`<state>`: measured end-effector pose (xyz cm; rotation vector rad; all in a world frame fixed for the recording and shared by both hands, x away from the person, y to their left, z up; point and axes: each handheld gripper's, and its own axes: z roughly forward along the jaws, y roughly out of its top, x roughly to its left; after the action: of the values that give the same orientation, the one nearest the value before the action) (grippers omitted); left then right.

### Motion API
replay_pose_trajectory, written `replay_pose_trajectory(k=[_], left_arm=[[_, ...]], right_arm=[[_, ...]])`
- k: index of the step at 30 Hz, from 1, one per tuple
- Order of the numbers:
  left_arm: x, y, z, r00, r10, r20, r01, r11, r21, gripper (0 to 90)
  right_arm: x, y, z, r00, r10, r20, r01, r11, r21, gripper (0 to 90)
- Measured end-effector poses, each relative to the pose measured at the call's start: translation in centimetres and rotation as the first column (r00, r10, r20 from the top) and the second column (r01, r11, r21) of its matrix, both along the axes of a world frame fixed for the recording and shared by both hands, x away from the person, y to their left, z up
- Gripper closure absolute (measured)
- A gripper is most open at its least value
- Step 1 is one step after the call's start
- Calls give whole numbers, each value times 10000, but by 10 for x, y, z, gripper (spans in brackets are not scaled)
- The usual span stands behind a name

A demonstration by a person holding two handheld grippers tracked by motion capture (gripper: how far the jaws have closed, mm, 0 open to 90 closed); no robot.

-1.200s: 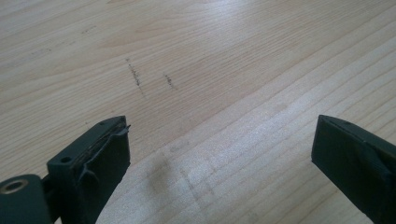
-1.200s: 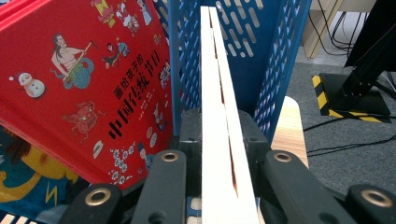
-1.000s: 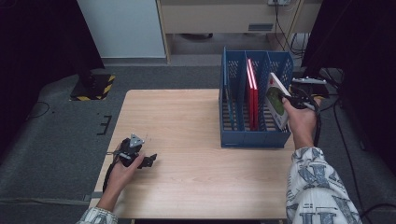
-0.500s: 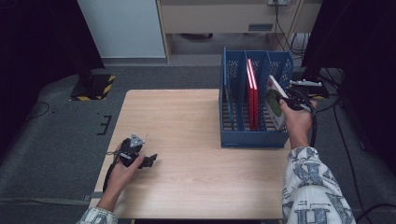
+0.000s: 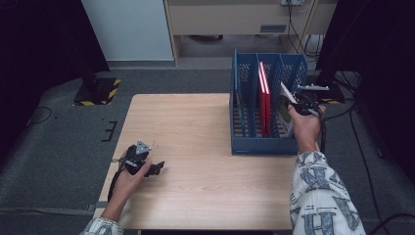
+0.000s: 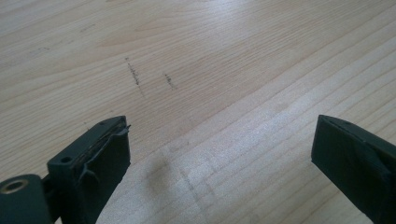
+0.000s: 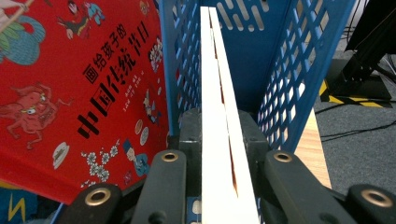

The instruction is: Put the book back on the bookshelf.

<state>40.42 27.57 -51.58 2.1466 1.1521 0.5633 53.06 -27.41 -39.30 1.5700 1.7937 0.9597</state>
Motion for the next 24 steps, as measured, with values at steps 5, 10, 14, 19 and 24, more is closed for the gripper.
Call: replay_pose_trajectory(k=[5,10,14,19,24], left_arm=[[0,0,0,10000,-1,4,1,10000,-9,38],[0,0,0,10000,-18,5,18,10000,-7,38],[0,0,0,10000,-1,5,1,10000,-21,38],[0,0,0,10000,2,-4,-2,10000,-22,38],[0,0,0,10000,-7,10,7,10000,-25,38]], right_arm=[[2,3,-3,9999,53,-100,-55,9999,-153,764],[5,4,-6,9998,49,-206,-54,9998,-211,764],[7,4,-9,9995,-8,-309,1,9997,-231,764],[10,4,-12,9993,-90,-375,81,9997,-243,764],[11,5,-13,9989,-81,-468,67,9995,-293,764]])
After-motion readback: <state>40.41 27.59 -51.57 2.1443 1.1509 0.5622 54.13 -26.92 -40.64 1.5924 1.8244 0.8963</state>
